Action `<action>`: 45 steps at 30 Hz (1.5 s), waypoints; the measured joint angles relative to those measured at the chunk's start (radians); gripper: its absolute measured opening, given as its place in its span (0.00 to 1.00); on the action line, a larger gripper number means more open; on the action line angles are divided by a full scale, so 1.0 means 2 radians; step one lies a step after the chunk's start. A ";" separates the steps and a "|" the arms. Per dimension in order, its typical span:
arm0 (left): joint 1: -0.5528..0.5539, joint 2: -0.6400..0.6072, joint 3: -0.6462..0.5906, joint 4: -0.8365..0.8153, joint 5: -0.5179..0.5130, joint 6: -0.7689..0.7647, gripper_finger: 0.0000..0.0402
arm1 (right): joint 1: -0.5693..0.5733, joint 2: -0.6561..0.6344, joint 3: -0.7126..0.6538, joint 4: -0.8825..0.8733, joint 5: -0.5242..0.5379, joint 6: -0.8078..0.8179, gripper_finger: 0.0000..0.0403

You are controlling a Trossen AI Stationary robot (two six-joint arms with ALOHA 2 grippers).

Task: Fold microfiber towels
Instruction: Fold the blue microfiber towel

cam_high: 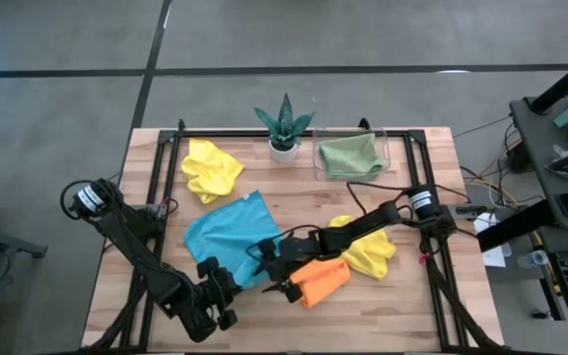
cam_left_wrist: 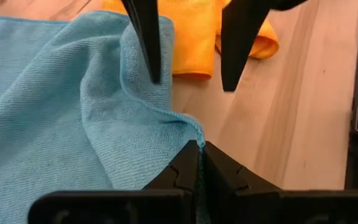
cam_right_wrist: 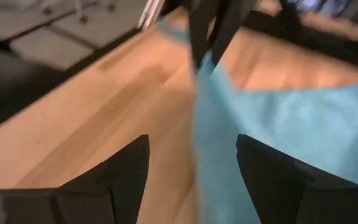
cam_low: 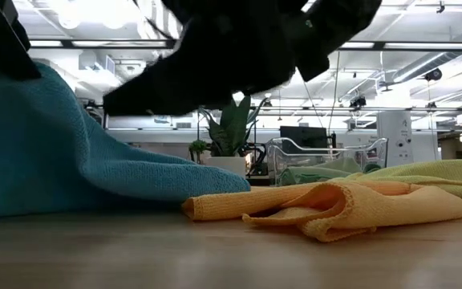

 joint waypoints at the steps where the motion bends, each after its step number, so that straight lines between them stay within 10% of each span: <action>1: 0.000 -0.001 0.000 0.001 0.000 0.000 0.00 | 0.000 0.006 0.009 -0.012 -0.002 -0.004 0.57; 29: 0.002 -0.006 -0.004 0.089 0.044 0.077 0.00 | -0.004 -0.034 0.034 -0.214 -0.006 -0.089 0.35; 45: 0.002 0.047 -0.007 0.147 0.062 0.077 0.00 | -0.017 -0.088 0.013 -0.312 0.027 -0.011 0.46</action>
